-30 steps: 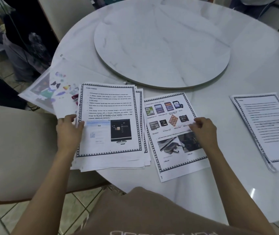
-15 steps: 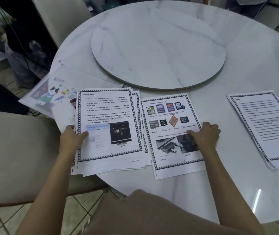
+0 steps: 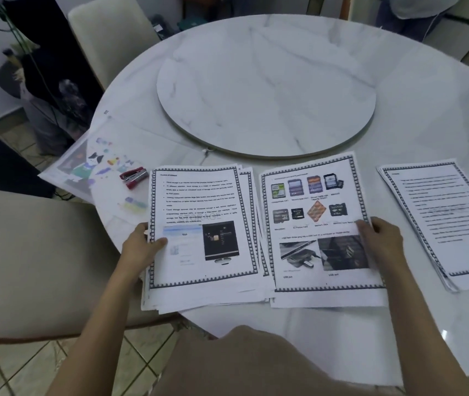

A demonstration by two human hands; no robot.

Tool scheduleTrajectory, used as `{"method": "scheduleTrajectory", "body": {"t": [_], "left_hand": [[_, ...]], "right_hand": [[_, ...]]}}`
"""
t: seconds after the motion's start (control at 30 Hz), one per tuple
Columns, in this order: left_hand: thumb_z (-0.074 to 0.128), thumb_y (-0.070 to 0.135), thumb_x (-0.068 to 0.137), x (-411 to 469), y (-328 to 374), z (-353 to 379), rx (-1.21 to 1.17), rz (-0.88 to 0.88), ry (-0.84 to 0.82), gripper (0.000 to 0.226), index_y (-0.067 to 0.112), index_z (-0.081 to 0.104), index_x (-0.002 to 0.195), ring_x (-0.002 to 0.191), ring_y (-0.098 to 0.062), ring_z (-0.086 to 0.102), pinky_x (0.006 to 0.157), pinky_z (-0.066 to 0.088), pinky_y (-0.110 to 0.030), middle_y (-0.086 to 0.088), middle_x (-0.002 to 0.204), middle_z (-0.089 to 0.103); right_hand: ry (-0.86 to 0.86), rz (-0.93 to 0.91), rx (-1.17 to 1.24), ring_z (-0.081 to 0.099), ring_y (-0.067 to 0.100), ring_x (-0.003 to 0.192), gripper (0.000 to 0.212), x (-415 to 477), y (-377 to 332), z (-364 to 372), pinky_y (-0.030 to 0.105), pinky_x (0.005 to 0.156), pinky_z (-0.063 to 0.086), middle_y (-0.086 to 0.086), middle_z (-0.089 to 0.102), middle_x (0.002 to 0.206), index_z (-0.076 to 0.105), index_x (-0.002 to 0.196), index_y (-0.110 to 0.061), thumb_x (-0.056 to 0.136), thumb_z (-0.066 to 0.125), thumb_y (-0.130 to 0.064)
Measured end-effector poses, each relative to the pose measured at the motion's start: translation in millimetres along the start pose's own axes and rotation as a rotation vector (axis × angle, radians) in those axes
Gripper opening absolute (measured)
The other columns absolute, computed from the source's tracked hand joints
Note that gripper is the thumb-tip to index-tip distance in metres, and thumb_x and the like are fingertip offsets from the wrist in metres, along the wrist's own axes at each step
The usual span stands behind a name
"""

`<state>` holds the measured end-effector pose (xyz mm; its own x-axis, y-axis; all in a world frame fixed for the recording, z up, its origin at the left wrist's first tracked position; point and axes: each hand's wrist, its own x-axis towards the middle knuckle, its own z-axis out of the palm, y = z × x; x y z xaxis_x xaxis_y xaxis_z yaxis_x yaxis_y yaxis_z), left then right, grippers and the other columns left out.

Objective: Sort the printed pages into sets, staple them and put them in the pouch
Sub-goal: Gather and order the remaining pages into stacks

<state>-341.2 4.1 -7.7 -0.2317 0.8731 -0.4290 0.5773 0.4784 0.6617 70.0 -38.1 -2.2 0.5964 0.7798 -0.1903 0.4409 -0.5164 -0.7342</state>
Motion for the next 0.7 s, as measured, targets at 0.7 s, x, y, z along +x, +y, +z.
{"method": "scheduleTrajectory", "body": {"t": [0.7], "left_hand": [[0.065,0.015,0.085,-34,35,67,-0.163,-0.042,-0.146,0.043,0.007,0.048,0.124,0.104,-0.032,0.059,0.091,0.049,-0.044,-0.013,0.121,0.06]], "right_hand": [[0.022,0.08,0.442,0.061,0.011,0.056,0.032,44,-13,-64,0.021,0.055,0.052,0.022,0.064,0.082,0.056,0.102,0.013,0.091,0.056,-0.016]]}}
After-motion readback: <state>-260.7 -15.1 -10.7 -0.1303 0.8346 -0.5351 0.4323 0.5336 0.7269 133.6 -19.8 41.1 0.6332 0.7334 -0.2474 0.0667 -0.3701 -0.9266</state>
